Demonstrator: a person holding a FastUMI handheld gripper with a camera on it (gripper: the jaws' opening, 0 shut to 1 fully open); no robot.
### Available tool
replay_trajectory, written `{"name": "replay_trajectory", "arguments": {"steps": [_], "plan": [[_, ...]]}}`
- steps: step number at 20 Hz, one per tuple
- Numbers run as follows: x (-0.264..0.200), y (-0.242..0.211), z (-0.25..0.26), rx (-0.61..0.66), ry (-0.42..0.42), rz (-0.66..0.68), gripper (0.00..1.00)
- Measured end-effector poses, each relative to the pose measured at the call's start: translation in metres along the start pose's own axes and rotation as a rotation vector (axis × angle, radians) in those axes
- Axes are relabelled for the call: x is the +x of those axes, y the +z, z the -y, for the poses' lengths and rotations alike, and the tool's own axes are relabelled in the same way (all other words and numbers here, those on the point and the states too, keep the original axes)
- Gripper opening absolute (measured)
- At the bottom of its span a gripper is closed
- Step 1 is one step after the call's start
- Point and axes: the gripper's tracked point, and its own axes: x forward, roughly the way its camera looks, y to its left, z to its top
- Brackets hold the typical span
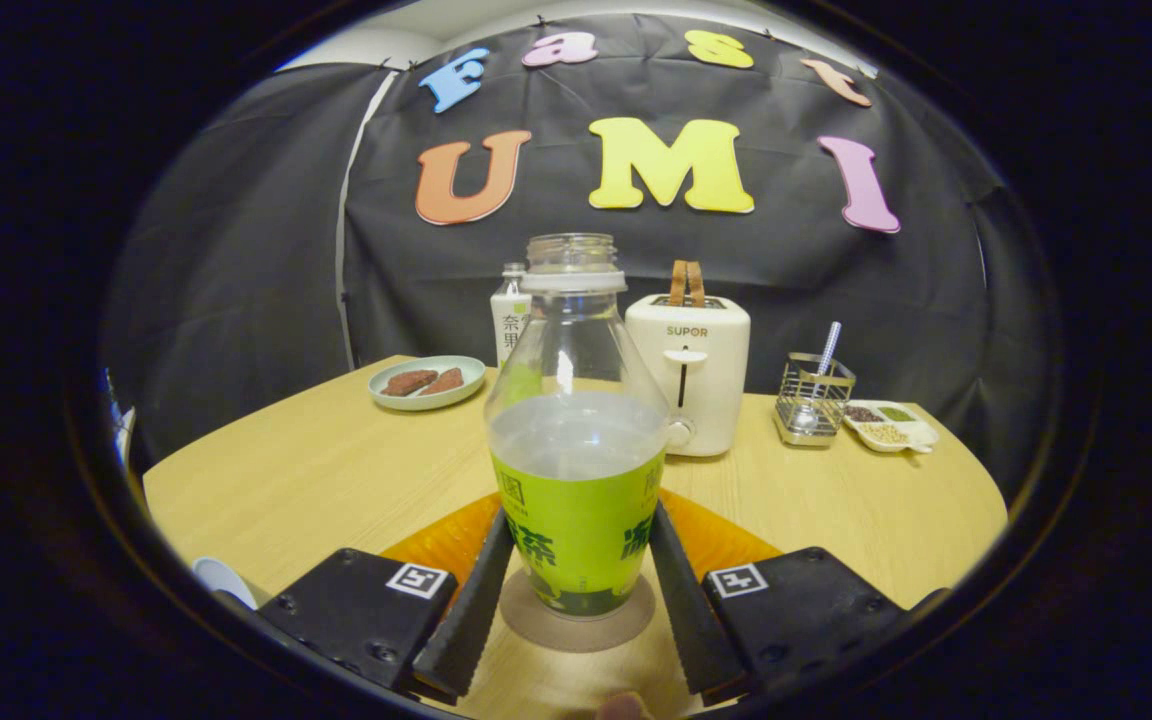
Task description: Take the bottle from table, then pour the juice into the cup, finally place the bottle on the coaster
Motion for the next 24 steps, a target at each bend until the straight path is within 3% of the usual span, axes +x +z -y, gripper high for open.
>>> {"name": "replay_trajectory", "arguments": {"steps": [3, 5, 11, 16, 24], "plan": [[-0.003, -0.003, -0.005, -0.005, 0.016, -0.007, 0.85], [-0.004, -0.006, -0.005, 0.004, 0.019, -0.010, 1.00], [-0.033, 0.004, 0.003, 0.030, 0.002, 0.019, 1.00], [-0.103, 0.010, 0.007, 0.039, -0.032, 0.101, 1.00], [-0.249, 0.006, 0.020, 0.019, -0.162, 0.244, 1.00]]}}
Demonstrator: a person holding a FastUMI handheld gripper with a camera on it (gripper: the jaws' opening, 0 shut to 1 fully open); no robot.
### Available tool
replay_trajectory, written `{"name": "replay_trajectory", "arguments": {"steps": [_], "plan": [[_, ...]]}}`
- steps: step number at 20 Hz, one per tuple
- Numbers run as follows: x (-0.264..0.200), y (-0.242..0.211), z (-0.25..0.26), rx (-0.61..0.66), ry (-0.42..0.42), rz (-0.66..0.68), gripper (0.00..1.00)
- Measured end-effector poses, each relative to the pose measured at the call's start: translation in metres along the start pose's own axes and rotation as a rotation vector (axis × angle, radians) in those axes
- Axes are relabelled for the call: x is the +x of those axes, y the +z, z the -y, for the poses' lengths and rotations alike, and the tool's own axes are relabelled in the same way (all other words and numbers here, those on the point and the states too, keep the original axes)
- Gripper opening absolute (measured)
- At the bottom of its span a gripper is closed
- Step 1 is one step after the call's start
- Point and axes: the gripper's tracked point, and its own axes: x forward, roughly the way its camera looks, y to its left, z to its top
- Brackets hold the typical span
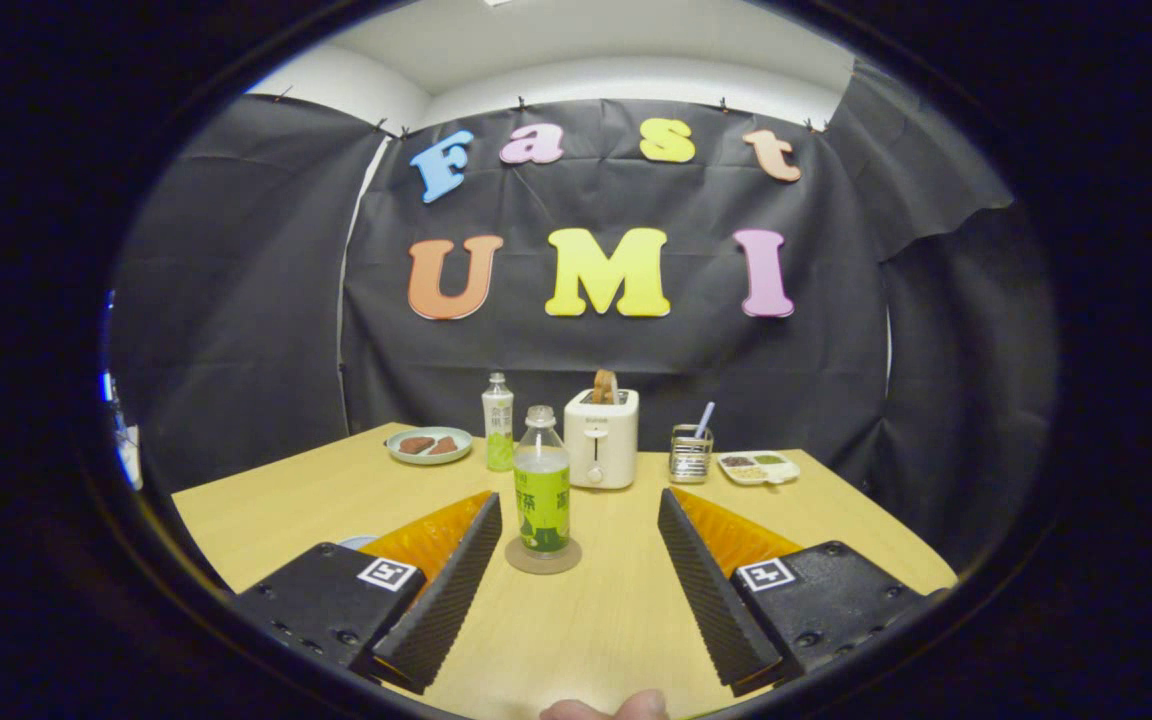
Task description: Take the bottle from table, then pour the juice into the cup, finally place the bottle on the coaster
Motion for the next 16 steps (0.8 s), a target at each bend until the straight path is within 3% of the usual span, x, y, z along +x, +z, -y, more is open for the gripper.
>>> {"name": "replay_trajectory", "arguments": {"steps": [7, 16], "plan": [[-0.081, -0.002, 0.006, -0.013, -0.052, 0.084, 1.00], [-0.107, -0.009, 0.006, 0.034, -0.086, 0.107, 1.00]]}}
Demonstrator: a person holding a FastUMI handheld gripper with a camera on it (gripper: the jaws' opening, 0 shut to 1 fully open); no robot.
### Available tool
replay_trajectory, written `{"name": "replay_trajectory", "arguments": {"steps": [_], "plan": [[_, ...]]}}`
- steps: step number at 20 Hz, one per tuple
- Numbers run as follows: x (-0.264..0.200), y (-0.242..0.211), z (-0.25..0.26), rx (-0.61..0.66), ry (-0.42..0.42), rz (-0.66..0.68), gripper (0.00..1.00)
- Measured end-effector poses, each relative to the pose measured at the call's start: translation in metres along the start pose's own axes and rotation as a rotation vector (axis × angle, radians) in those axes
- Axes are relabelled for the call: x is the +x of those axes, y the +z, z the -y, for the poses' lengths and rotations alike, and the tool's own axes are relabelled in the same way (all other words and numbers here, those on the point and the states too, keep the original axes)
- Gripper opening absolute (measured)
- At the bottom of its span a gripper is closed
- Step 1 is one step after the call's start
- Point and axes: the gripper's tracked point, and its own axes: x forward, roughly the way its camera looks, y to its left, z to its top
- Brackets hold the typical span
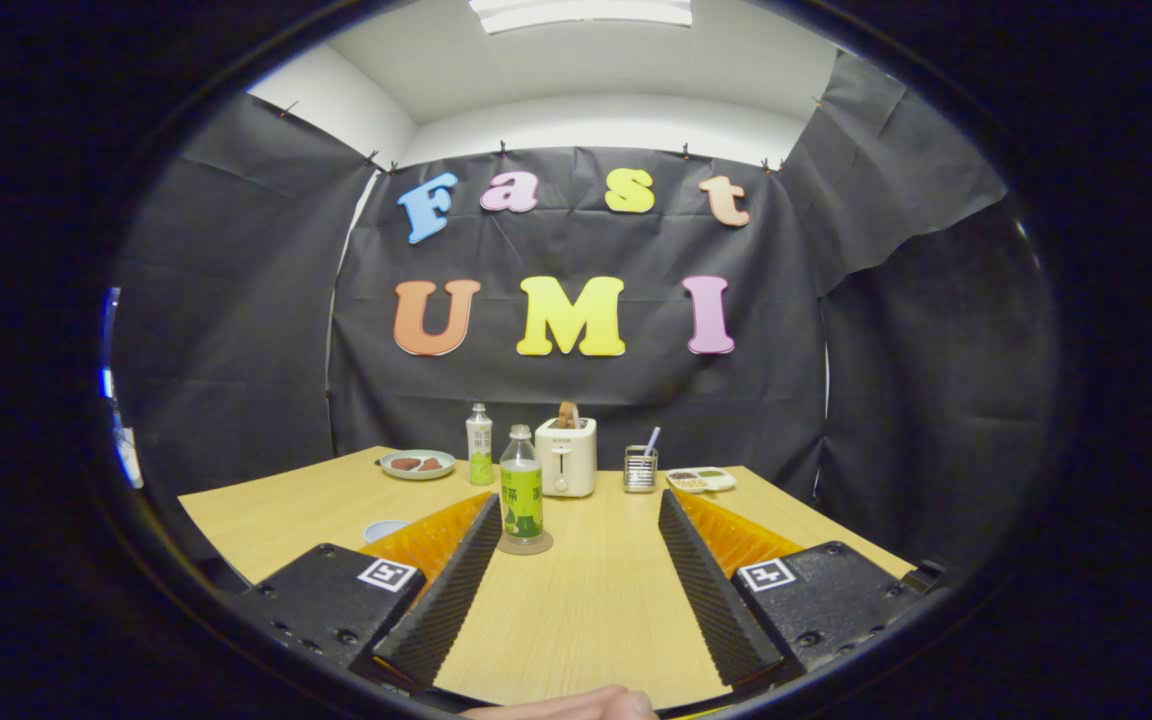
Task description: Take the bottle from table, then pour the juice into the cup, finally place the bottle on the coaster
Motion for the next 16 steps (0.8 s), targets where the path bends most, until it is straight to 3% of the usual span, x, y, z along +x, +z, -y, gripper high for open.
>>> {"name": "replay_trajectory", "arguments": {"steps": [8, 16], "plan": [[0.002, -0.002, -0.003, 0.004, -0.038, 0.011, 1.00], [0.008, 0.000, -0.018, -0.039, -0.018, 0.010, 1.00]]}}
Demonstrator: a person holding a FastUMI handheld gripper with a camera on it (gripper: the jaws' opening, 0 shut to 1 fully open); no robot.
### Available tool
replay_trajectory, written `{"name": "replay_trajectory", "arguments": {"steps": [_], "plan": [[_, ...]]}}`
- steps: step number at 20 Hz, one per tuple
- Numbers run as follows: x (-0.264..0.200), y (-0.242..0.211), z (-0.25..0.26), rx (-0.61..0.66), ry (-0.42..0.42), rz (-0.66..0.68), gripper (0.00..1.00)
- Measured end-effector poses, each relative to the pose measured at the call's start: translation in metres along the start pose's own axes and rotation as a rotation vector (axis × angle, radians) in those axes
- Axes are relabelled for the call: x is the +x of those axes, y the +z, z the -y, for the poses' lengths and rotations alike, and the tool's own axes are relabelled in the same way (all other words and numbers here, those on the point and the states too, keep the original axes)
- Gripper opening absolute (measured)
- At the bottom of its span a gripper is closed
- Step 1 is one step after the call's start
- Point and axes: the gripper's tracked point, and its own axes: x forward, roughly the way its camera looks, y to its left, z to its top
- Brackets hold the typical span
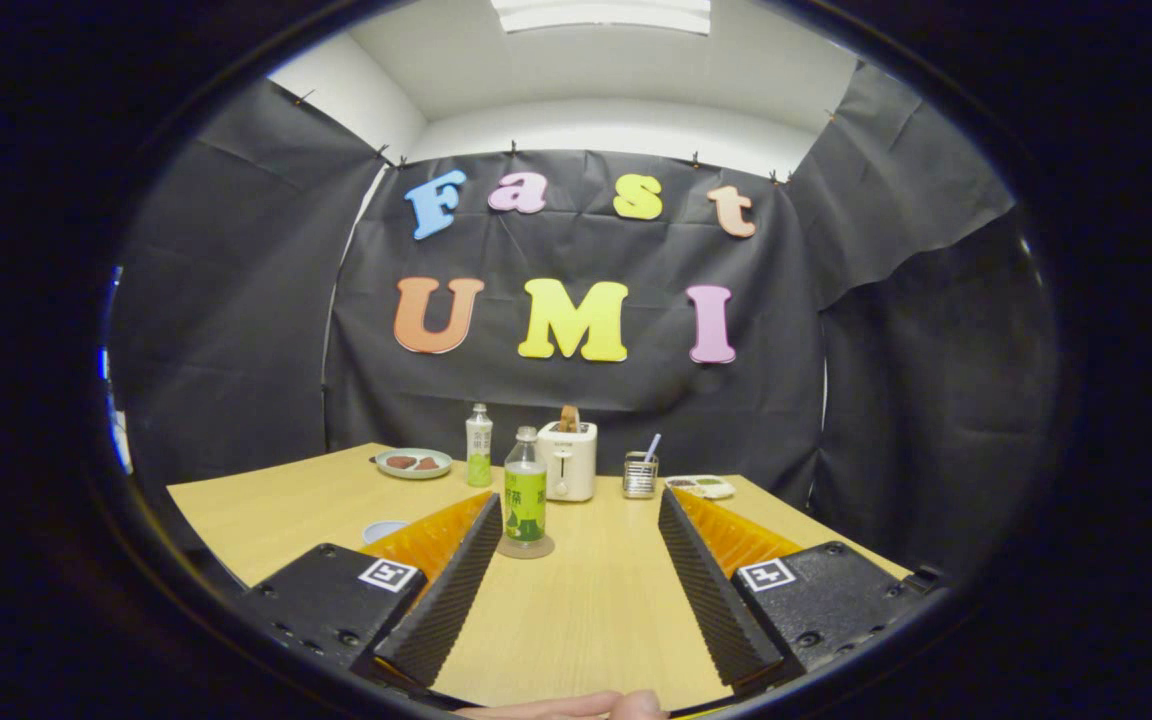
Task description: Take the bottle from table, then pour the juice into the cup, finally place the bottle on the coaster
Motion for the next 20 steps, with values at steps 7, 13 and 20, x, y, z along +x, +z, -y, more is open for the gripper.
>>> {"name": "replay_trajectory", "arguments": {"steps": [7, 13, 20], "plan": [[0.0052, -0.0016, -0.0044, 0.015, 0.007, -0.008, 1.00], [0.0068, -0.0019, -0.0059, 0.017, 0.009, -0.009, 1.00], [0.0062, 0.0011, -0.0099, 0.016, 0.015, -0.005, 1.00]]}}
